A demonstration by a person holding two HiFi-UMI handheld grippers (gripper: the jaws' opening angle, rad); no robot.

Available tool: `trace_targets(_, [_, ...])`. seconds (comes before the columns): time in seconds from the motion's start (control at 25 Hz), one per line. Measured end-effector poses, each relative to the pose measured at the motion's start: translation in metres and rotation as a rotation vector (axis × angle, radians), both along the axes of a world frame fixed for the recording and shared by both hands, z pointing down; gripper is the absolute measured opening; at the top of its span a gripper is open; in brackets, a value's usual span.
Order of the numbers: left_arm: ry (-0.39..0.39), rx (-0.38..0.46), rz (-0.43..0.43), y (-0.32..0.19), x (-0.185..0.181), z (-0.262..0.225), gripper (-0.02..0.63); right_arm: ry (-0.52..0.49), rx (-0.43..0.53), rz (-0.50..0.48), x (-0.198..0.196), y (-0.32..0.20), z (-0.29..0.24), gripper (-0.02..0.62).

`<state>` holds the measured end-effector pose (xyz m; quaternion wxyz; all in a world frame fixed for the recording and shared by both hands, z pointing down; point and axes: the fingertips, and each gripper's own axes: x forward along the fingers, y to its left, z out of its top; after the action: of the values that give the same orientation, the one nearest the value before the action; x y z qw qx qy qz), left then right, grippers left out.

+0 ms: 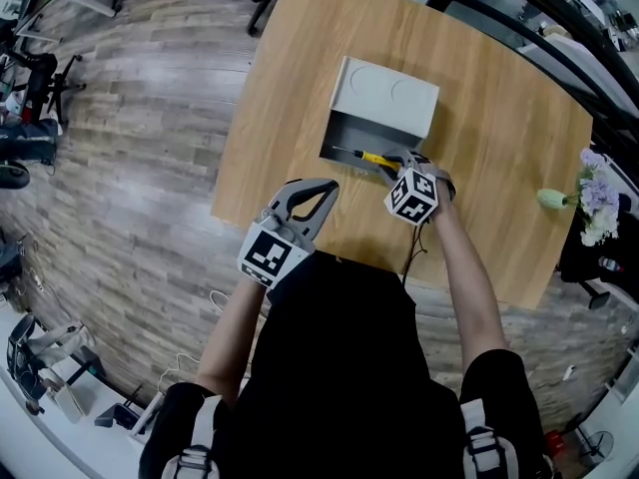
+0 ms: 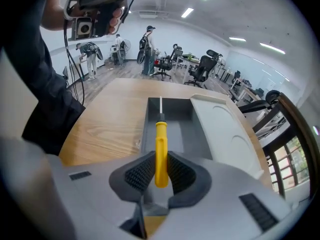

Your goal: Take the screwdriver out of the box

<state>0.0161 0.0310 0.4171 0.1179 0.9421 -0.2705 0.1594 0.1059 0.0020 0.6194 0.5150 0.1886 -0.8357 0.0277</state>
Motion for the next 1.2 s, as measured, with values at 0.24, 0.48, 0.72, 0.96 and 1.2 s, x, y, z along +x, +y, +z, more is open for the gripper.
trace_targets(0.24, [-0.01, 0.009, -0.002, 0.011, 0.005, -0.002, 0.021, -0.056, 0.042, 0.069, 0.01, 0.014, -0.015, 0.084])
trace_targets(0.48, [-0.021, 0.021, -0.009, 0.021, 0.007, -0.008, 0.021, -0.134, 0.097, 0.144, 0.016, 0.019, -0.036, 0.086])
trace_targets(0.72, [-0.037, 0.043, -0.021, 0.026, 0.006, -0.017, 0.021, -0.267, 0.143, 0.226, 0.013, 0.03, -0.069, 0.086])
trace_targets(0.96, [-0.036, 0.063, -0.028, 0.03, 0.011, -0.022, 0.021, -0.355, 0.181, 0.265, 0.014, 0.045, -0.103, 0.086])
trace_targets(1.2, [-0.041, 0.068, -0.019, 0.036, 0.018, -0.022, 0.021, -0.375, 0.242, 0.263, 0.024, 0.053, -0.13, 0.086])
